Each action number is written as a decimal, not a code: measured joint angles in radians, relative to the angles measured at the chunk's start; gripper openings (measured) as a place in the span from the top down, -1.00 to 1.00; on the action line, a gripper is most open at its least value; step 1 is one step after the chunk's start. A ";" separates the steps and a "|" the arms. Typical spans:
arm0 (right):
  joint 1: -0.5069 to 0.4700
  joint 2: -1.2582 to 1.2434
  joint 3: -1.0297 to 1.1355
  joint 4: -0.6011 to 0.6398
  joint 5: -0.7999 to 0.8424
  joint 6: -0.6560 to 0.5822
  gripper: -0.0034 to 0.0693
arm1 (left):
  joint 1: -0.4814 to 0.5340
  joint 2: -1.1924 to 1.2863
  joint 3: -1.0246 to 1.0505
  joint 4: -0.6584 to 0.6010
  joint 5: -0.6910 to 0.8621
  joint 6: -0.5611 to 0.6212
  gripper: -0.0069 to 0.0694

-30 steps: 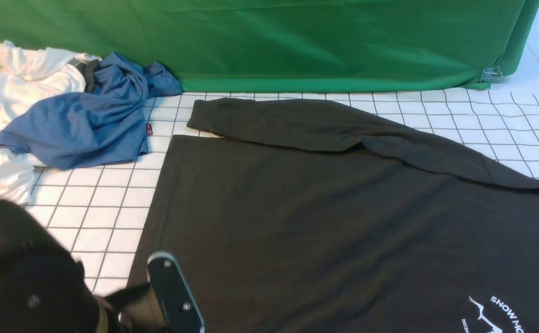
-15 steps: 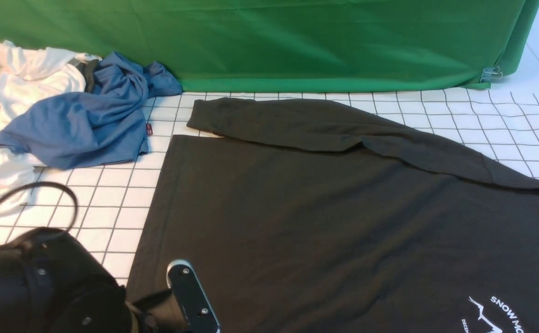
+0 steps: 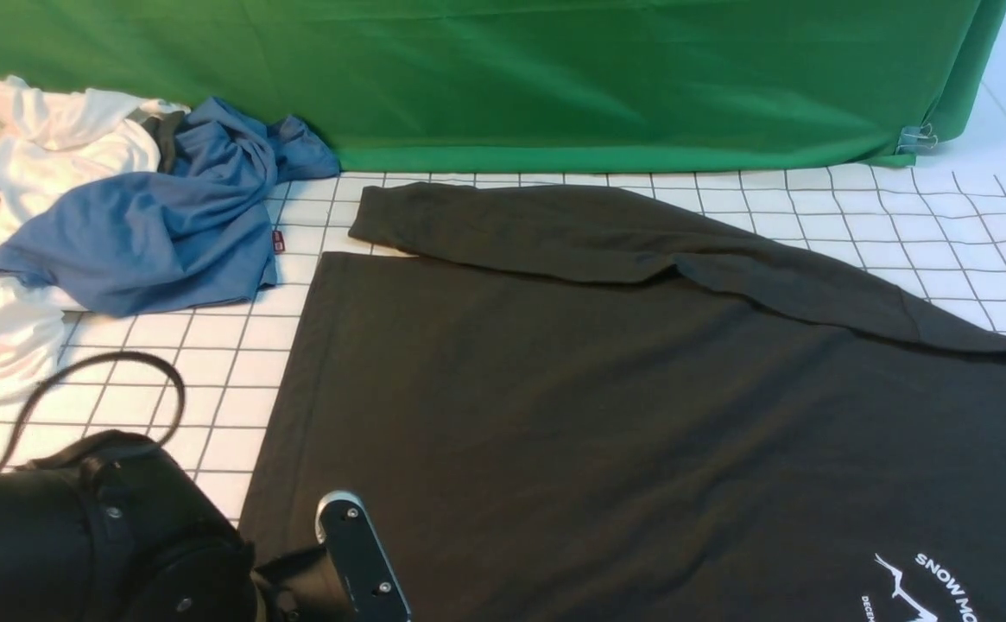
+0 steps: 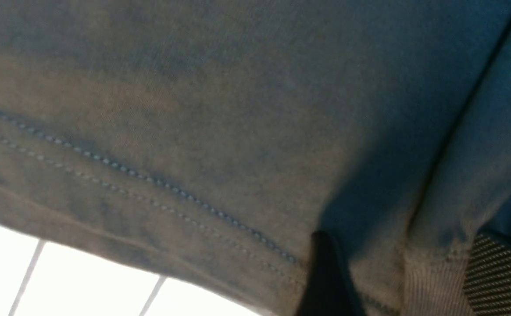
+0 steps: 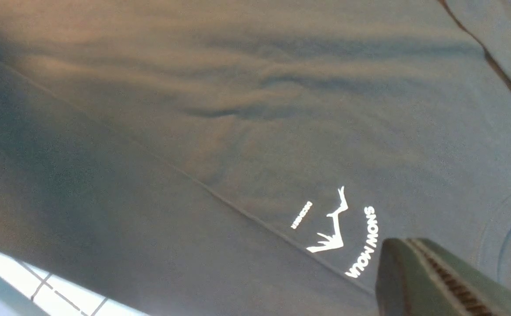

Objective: Fold a long-sleeved shirt over a white checkered tablecloth.
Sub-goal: 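Grasp the left edge of the dark T-shirt lying flat on the table, then fold the left side of the black T-shirt inward over its body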

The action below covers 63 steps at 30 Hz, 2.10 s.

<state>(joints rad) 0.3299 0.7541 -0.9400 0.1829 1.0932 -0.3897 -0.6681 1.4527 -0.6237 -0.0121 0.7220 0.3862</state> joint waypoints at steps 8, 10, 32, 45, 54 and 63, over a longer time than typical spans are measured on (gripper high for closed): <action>0.017 0.000 0.000 0.000 0.000 0.000 0.86 | 0.000 0.008 0.000 -0.052 -0.002 0.004 -0.22; 0.017 0.000 0.000 0.000 0.000 0.000 0.86 | 0.000 0.003 0.000 -0.062 0.007 0.005 -0.01; 0.017 0.000 0.000 -0.028 -0.012 -0.001 0.85 | 0.000 -0.044 -0.178 -0.028 0.225 0.009 0.88; 0.017 0.000 0.000 -0.050 -0.063 0.000 0.84 | 0.013 0.018 -0.493 0.220 0.361 0.005 0.88; 0.017 0.000 0.000 -0.055 -0.076 0.001 0.84 | 0.166 0.176 -0.739 0.185 0.374 0.052 0.88; 0.017 0.000 0.000 -0.116 -0.079 0.037 0.84 | 0.277 0.298 -0.906 0.129 0.399 0.096 0.88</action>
<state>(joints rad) 0.3467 0.7541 -0.9400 0.0670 1.0138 -0.3523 -0.3913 1.7508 -1.5295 0.1168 1.1210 0.4826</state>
